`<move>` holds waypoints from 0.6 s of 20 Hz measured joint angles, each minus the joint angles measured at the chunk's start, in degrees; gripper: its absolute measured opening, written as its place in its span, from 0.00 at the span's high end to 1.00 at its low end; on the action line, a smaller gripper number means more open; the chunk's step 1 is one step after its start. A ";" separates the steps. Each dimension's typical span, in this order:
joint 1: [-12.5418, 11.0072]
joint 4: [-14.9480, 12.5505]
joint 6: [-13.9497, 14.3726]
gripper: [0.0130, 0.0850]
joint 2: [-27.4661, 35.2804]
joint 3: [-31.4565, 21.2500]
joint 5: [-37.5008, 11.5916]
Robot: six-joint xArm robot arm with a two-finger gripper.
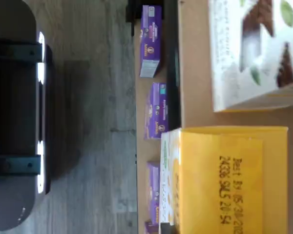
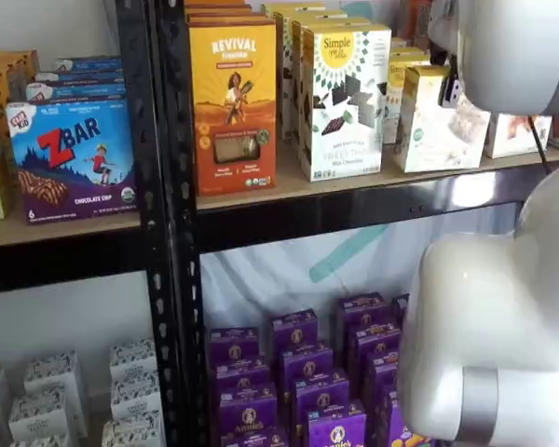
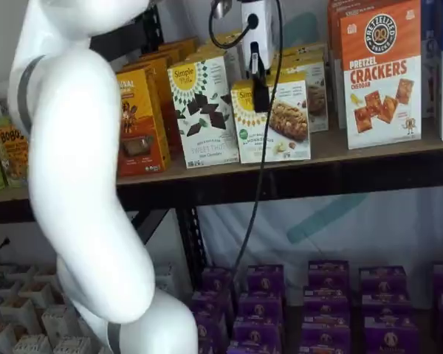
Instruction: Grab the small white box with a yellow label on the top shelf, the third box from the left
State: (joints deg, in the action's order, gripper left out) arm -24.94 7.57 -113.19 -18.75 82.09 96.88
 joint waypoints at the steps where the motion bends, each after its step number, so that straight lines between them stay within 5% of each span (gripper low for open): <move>1: -0.12 -0.13 -0.13 0.67 -1.06 -0.82 0.22; 12: 0.41 -2.66 0.09 0.67 -15.10 -12.99 4.47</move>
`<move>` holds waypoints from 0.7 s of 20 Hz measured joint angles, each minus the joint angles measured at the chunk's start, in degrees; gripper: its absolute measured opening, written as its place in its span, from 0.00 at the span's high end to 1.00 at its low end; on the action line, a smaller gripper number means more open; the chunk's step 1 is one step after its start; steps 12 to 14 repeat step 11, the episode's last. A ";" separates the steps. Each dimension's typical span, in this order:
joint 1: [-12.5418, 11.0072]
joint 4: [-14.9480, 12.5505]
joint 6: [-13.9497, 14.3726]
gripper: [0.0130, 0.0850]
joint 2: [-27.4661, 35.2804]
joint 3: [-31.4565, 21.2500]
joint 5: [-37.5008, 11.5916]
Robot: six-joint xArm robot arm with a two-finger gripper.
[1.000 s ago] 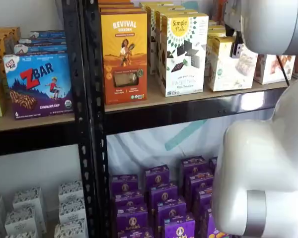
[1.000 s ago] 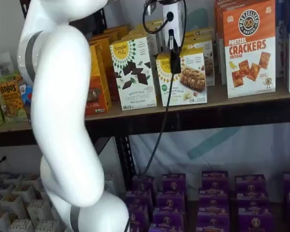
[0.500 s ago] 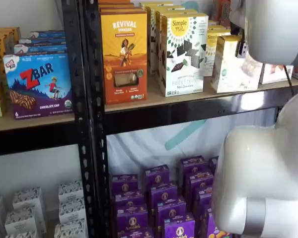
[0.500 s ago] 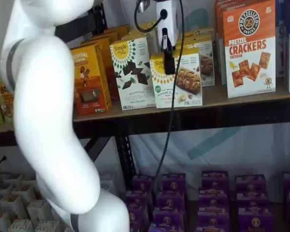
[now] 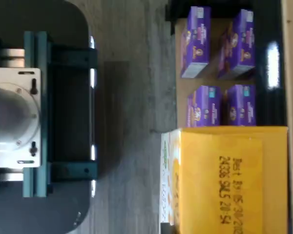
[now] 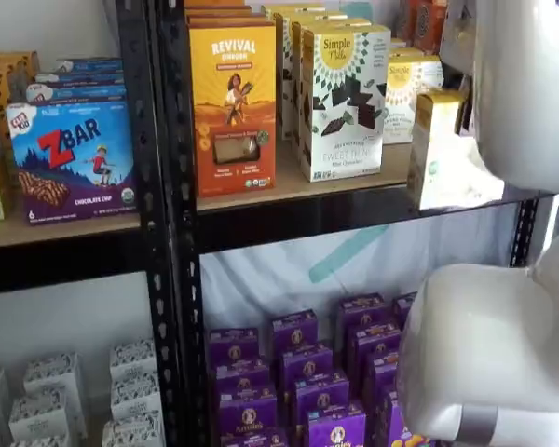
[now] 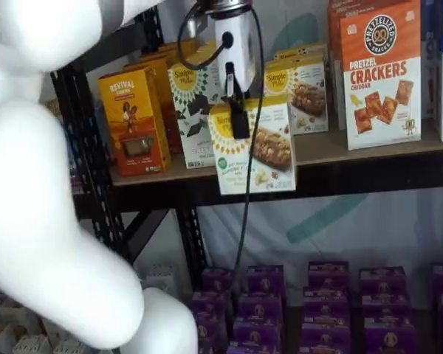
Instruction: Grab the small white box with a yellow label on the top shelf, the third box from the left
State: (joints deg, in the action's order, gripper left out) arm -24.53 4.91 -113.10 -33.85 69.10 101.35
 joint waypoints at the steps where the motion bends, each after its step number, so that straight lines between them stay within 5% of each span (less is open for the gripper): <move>1: 0.48 -0.12 0.48 0.67 -1.20 -0.94 0.73; 7: 3.63 -0.55 3.64 0.67 -6.25 -4.84 3.67; 14: 4.11 -0.45 4.20 0.67 -7.85 -6.23 4.36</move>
